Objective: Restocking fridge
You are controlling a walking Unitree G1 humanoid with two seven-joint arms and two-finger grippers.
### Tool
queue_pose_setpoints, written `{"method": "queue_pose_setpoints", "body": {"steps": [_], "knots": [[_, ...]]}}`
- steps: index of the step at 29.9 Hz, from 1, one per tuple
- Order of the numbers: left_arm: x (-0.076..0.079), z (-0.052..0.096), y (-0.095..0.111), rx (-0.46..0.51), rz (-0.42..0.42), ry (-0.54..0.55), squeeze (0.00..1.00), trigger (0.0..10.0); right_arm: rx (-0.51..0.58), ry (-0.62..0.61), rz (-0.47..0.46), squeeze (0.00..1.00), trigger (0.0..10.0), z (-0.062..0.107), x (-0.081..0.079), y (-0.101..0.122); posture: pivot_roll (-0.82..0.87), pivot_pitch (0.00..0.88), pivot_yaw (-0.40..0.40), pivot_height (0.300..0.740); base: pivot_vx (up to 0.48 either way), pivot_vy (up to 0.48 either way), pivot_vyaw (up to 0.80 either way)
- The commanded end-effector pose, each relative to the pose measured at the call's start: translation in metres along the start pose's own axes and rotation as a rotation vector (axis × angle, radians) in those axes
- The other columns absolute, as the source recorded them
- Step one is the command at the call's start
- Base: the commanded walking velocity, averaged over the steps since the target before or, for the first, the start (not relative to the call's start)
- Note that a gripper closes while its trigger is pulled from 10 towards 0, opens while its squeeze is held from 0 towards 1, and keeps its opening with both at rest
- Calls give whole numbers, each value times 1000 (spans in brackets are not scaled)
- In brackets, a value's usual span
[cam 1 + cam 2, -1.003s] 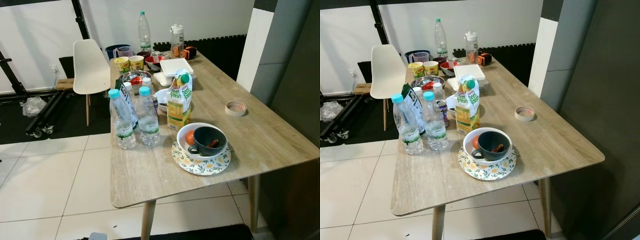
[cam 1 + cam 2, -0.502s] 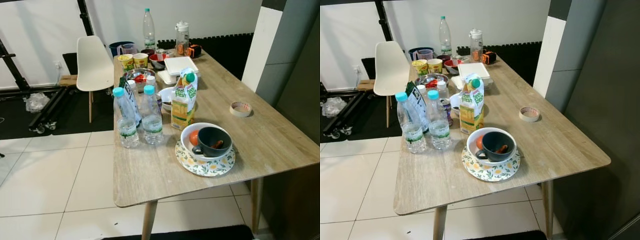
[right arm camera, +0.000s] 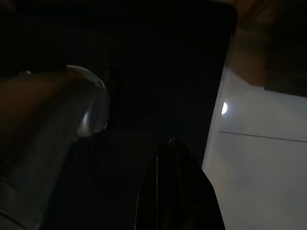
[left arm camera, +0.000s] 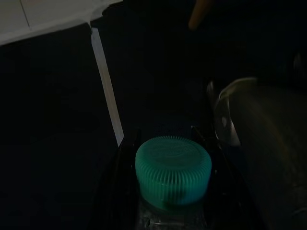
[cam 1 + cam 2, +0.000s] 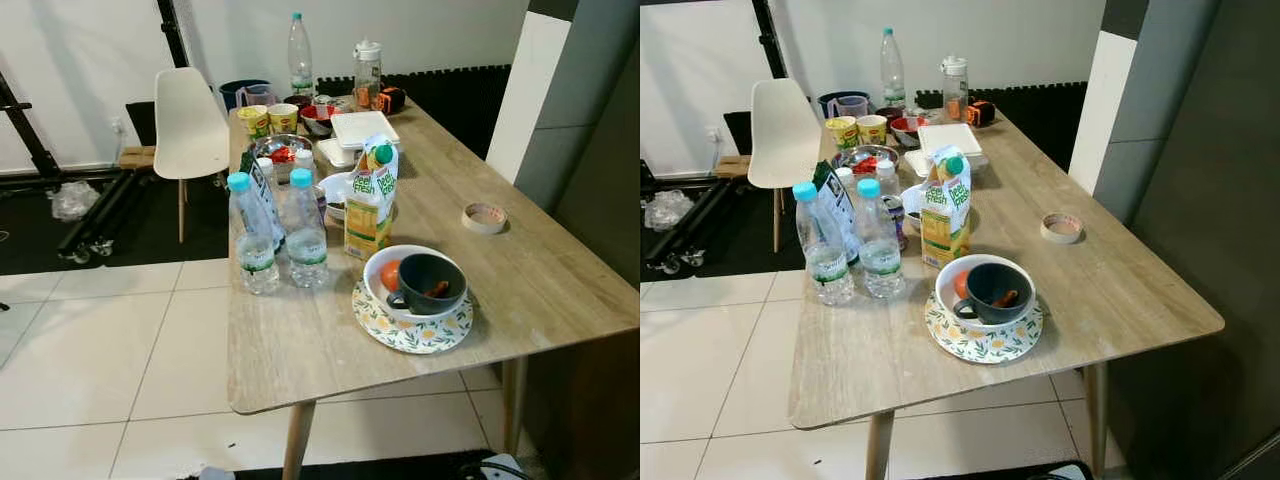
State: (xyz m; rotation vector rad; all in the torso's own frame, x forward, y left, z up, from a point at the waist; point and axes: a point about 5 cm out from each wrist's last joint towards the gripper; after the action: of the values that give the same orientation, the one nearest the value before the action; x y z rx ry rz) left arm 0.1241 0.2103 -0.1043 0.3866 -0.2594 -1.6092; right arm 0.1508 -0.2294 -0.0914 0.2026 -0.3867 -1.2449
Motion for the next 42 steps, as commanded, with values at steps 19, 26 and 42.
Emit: {"method": "queue_pose_setpoints", "body": {"steps": [19, 26, 42], "knots": [[-5, 0, -2, -24, 40, 16, 0, 10000, -11, 11, -42, 0, 10000, 0, -3, -4, -73, 0, 40, 740, 0, 0, 0], [-16, 1, 1, -8, 94, 48, 0, 10000, -25, 31, -35, 0, 10000, -1, -16, -7, -81, 0, 55, 740, 0, 0, 0], [-11, 3, -13, -43, 150, 53, 0, 10000, -38, 15, -31, 0, 10000, 1, -7, -15, -110, 0, 56, 740, -15, 0, 0]]}}
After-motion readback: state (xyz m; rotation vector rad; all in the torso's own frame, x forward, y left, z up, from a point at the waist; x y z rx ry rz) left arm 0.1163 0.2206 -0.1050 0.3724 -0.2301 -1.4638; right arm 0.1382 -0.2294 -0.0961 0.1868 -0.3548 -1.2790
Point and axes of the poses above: a point about 5 cm out from each wrist's last joint towards the gripper, its own z axis pointing back from the gripper into the wrist, its own y axis along the axis of the wrist's last joint, x = y × z, and after that the axes turned 3 degrees about z, right-handed
